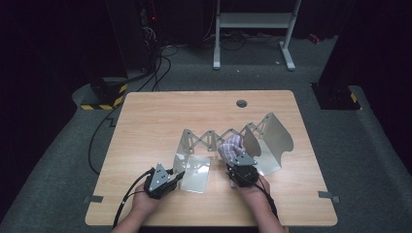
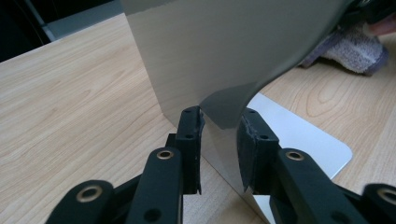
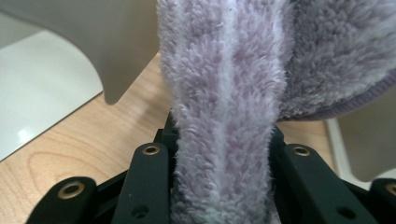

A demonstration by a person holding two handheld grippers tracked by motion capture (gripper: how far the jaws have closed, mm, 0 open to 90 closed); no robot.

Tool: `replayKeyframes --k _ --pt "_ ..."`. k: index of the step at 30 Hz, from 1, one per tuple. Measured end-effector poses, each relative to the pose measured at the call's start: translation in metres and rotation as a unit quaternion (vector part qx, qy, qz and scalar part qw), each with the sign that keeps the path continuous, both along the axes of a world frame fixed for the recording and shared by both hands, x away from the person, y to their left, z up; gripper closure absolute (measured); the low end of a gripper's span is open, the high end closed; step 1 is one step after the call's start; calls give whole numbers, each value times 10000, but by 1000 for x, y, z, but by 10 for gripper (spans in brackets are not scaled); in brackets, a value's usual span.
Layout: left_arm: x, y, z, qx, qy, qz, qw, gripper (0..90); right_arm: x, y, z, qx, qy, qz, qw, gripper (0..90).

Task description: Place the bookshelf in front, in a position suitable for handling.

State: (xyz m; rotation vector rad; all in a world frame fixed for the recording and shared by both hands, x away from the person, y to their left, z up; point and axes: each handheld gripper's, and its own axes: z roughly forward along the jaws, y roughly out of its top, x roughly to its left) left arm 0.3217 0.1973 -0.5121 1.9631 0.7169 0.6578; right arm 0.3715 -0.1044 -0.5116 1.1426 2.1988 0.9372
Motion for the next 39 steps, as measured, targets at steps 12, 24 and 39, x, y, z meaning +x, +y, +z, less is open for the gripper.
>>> replayKeyframes --k 12,24,39 --pt "1 -2 -3 73 42 9 10000 686 -11 -8 47 539 -1245 -502 9895 660" --pt "1 -1 -3 85 41 -19 10000 684 2 7 30 369 -793 -338 9956 661" --pt "1 -1 -3 99 33 -28 9999 671 13 4 3 194 -61 -408 9990 659"
